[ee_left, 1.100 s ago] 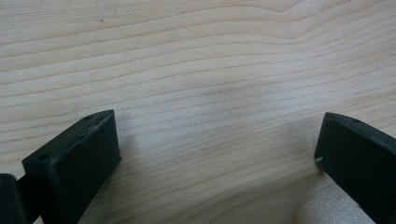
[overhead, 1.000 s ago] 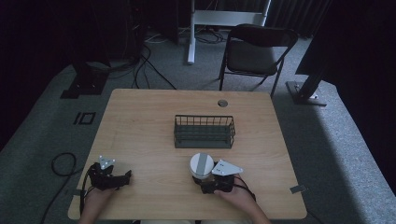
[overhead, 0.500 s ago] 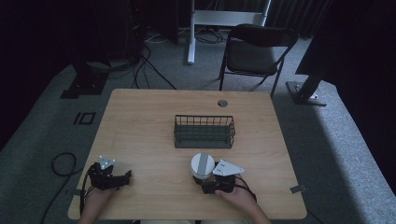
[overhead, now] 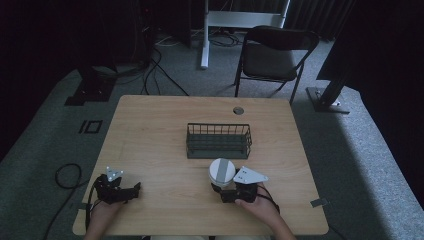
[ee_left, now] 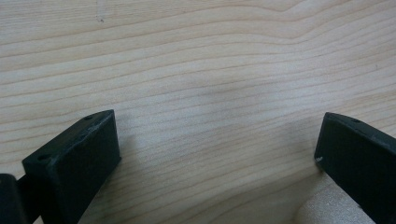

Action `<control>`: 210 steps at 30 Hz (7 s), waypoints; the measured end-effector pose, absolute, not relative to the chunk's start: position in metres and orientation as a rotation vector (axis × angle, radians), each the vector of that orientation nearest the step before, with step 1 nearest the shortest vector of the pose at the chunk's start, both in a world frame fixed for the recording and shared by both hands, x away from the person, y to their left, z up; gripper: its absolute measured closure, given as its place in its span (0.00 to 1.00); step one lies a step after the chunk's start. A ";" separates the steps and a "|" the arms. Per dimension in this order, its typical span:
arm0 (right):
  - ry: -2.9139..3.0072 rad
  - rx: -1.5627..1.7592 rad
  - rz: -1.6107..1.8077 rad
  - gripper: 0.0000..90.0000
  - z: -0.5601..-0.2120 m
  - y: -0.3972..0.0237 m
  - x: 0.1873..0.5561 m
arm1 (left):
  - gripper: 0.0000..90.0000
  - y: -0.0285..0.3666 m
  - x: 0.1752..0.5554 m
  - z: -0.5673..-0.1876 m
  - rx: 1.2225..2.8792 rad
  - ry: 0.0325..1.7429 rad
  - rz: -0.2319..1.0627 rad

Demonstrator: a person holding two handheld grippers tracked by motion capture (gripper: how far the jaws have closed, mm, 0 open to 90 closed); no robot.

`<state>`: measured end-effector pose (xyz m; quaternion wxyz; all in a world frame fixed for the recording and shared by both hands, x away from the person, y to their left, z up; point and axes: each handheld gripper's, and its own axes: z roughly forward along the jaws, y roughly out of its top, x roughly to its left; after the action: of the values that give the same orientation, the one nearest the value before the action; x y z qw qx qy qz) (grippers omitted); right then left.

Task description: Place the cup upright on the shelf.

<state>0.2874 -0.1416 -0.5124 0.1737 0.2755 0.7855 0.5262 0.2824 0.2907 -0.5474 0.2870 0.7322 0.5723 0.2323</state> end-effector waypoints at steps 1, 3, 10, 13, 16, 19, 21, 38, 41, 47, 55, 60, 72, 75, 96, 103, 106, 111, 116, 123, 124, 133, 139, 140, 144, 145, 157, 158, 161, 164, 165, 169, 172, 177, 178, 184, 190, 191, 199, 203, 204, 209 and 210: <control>2.215 0.783 1.493 0.21 -0.509 -0.143 0.289 | 0.00 0.291 0.282 -0.547 1.956 1.529 0.621; 2.192 0.788 1.495 0.21 -0.500 -0.147 0.292 | 0.00 0.291 0.282 -0.547 1.956 1.529 0.621; 2.126 0.789 1.498 0.21 -0.468 -0.160 0.307 | 0.00 0.291 0.282 -0.547 1.956 1.530 0.619; 2.121 0.770 1.494 0.21 -0.456 -0.162 0.314 | 0.00 0.291 0.282 -0.547 1.956 1.530 0.619; 2.118 0.757 1.492 0.21 -0.446 -0.163 0.322 | 0.00 0.291 0.282 -0.547 1.954 1.530 0.620; 2.108 0.754 1.497 0.21 -0.438 -0.164 0.332 | 0.00 0.291 0.282 -0.547 1.956 1.529 0.621; 2.105 0.753 1.497 0.21 -0.433 -0.163 0.338 | 0.00 0.291 0.282 -0.547 1.956 1.529 0.621; 2.122 0.801 1.502 0.21 -0.409 -0.146 0.393 | 0.00 0.291 0.282 -0.547 1.957 1.530 0.619; 2.128 0.831 1.486 0.21 -0.410 -0.143 0.405 | 0.00 0.291 0.282 -0.547 1.957 1.530 0.619; 2.132 0.923 1.460 0.21 -0.419 -0.139 0.422 | 0.00 0.291 0.282 -0.547 1.957 1.530 0.619; 2.154 0.963 1.429 0.21 -0.430 -0.131 0.429 | 0.00 0.291 0.282 -0.547 1.956 1.530 0.619; 2.166 0.968 1.402 0.21 -0.438 -0.128 0.428 | 0.00 0.291 0.282 -0.547 1.956 1.530 0.619; 2.179 1.001 1.366 0.21 -0.453 -0.122 0.433 | 0.00 0.291 0.282 -0.547 1.957 1.529 0.619; 2.187 1.003 1.363 0.21 -0.456 -0.121 0.433 | 0.00 0.291 0.282 -0.547 1.957 1.530 0.619; 2.218 1.042 1.299 0.21 -0.474 -0.116 0.437 | 0.00 0.291 0.282 -0.547 1.957 1.529 0.619; 2.208 1.062 1.305 0.21 -0.475 -0.116 0.437 | 0.00 0.291 0.282 -0.547 1.958 1.529 0.619; 2.204 1.055 1.300 0.20 -0.475 -0.116 0.435 | 0.00 0.291 0.282 -0.547 1.957 1.530 0.619; 2.204 1.048 1.290 0.20 -0.475 -0.116 0.433 | 0.00 0.291 0.282 -0.547 1.956 1.530 0.619; 2.219 1.031 1.284 0.18 -0.474 -0.115 0.432 | 0.00 0.291 0.282 -0.547 1.956 1.530 0.619; 2.194 1.050 1.326 0.15 -0.474 -0.118 0.429 | 0.00 0.291 0.282 -0.547 1.956 1.530 0.619; 2.187 1.055 1.340 0.15 -0.473 -0.118 0.428 | 0.00 0.291 0.282 -0.547 1.957 1.530 0.619; 2.181 1.066 1.353 0.14 -0.473 -0.120 0.425 | 0.00 0.291 0.282 -0.547 1.957 1.530 0.619; 2.210 1.050 1.350 0.14 -0.471 -0.122 0.424 | 0.00 0.291 0.282 -0.547 1.956 1.530 0.619; 2.210 1.050 1.350 0.14 -0.471 -0.122 0.424 | 0.00 0.291 0.282 -0.547 1.956 1.530 0.619; 2.221 1.043 1.339 0.13 -0.471 -0.124 0.424 | 0.00 0.291 0.282 -0.547 1.957 1.530 0.619; 2.219 1.041 1.345 0.13 -0.470 -0.124 0.423 | 0.00 0.291 0.282 -0.547 1.957 1.529 0.619; 2.221 1.012 1.343 0.13 -0.468 -0.129 0.416 | 0.00 0.291 0.282 -0.547 1.956 1.530 0.619; 2.219 1.011 1.345 0.13 -0.468 -0.130 0.415 | 0.00 0.291 0.282 -0.547 1.956 1.530 0.619; 2.207 1.009 1.355 0.13 -0.467 -0.133 0.413 | 0.00 0.291 0.282 -0.547 1.956 1.530 0.619; 2.201 1.005 1.354 0.13 -0.466 -0.136 0.410 | 0.00 0.291 0.282 -0.547 1.958 1.529 0.619; 2.201 1.001 1.350 0.13 -0.466 -0.137 0.409 | 0.00 0.291 0.282 -0.547 1.956 1.530 0.619; 2.196 0.999 1.347 0.13 -0.465 -0.142 0.407 | 0.00 0.291 0.282 -0.547 1.957 1.530 0.619; 2.185 0.996 1.354 0.13 -0.462 -0.145 0.405 | 0.00 0.291 0.282 -0.547 1.956 1.530 0.619; 2.179 0.988 1.354 0.13 -0.460 -0.151 0.401 | 0.00 0.291 0.282 -0.547 1.956 1.530 0.619; 2.177 0.990 1.357 0.13 -0.460 -0.152 0.399 | 0.00 0.291 0.282 -0.547 1.956 1.530 0.619; 2.151 0.985 1.375 0.13 -0.456 -0.161 0.392 | 0.00 0.291 0.282 -0.547 1.956 1.530 0.619; 2.131 0.968 1.380 0.13 -0.451 -0.171 0.383 | 0.00 0.291 0.282 -0.547 1.956 1.530 0.619; 2.126 0.970 1.380 0.13 -0.451 -0.172 0.381 | 0.00 0.291 0.282 -0.547 1.956 1.530 0.619; 2.095 0.980 1.380 0.13 -0.453 -0.189 0.371 | 0.00 0.291 0.282 -0.547 1.956 1.530 0.619; 2.083 0.995 1.369 0.13 -0.457 -0.198 0.367 | 0.00 0.291 0.282 -0.547 1.956 1.530 0.619; 2.079 1.003 1.368 0.13 -0.458 -0.201 0.366 | 0.00 0.291 0.282 -0.547 1.956 1.530 0.619; 2.062 1.024 1.349 0.13 -0.465 -0.212 0.361 | 0.00 0.291 0.282 -0.547 1.958 1.529 0.619; 2.059 1.030 1.345 0.13 -0.467 -0.214 0.360 | 0.00 0.291 0.282 -0.547 1.957 1.530 0.619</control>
<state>0.3604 -0.2144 -0.4668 0.2352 0.3753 0.7506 0.4903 0.2823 0.2907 -0.5473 0.2867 0.7324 0.5724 0.2317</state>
